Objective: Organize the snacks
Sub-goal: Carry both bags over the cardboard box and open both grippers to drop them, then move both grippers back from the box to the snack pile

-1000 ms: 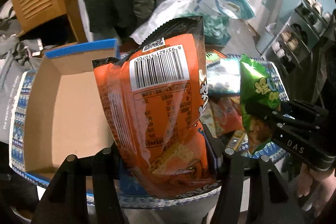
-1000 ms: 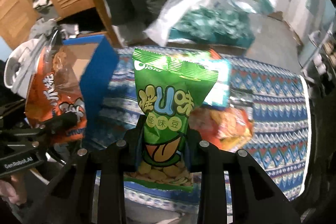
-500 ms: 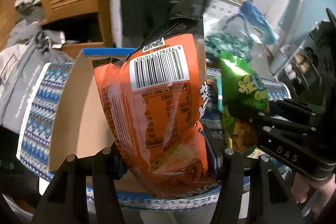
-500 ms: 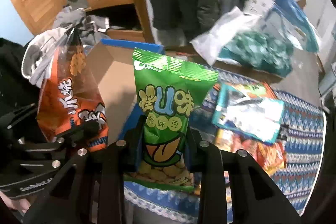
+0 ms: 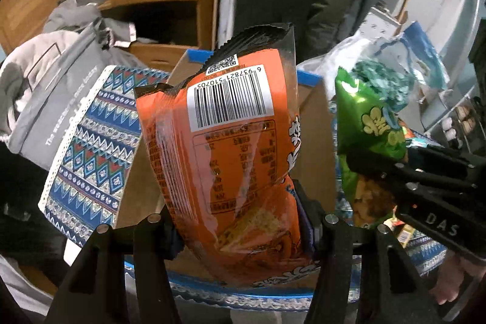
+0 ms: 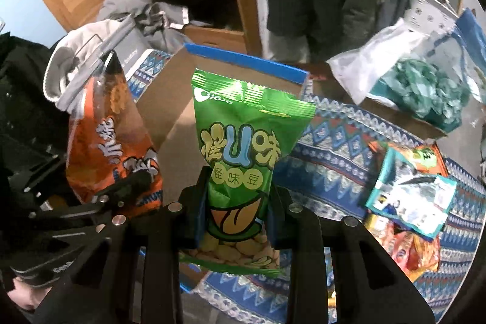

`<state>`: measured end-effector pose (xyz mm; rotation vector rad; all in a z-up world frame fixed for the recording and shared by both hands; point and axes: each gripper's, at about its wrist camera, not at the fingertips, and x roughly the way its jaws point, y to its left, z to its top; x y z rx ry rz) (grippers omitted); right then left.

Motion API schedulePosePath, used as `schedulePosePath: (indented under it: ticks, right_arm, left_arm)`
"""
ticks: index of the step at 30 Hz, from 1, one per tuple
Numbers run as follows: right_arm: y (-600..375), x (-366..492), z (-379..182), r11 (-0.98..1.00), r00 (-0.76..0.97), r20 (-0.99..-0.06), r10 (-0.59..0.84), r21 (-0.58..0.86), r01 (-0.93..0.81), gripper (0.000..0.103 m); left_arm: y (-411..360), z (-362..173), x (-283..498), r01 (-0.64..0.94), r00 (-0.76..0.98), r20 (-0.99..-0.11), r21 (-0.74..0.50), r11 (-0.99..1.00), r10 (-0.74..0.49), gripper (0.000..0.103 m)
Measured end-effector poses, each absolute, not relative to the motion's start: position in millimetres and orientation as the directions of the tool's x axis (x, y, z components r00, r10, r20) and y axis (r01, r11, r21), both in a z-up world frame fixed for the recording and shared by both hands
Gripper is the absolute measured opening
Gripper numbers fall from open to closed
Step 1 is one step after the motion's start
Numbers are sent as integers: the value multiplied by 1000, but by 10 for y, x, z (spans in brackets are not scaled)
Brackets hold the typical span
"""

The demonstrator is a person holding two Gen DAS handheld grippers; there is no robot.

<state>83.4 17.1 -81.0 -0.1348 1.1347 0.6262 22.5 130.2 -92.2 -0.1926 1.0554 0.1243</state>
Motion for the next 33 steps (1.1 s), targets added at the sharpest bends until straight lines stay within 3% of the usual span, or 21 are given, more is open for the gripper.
schedulePosePath:
  ticks: [14,16,18,21,25,33]
  right_arm:
    - [495,1028,-1055,798,210,-885,416,245,-550,30]
    - [478,1043,-1041,798,208,-880,426,257,-545,46]
    - [449,1051,-1010,802,220,-877,428,256,-540,52]
    - [388,1063,-949,813,241,-872,425,252,-525,53]
    - [243,1062,-866,827,266,-862,430,258,-500,61]
    - [-113,992,-857,865,295,-873,389,236,-443,61]
  left_arm:
    - [1519,-1176,303,-273,408,-912,-80,959,40,61]
    - [1527,-1203,313,-274,395,-918,-72,959,44,62]
    - [1528,-1202,313,-279,392,-919,-67,958,50,64]
    - [1511,-1149,303,-284,404,-912,-53,957,69,79]
    - [1464,-1078,294,-274,422,-904,-64,959,61,80]
    - [1226,-974,288,-227,441,-897,-121,966,-9,80]
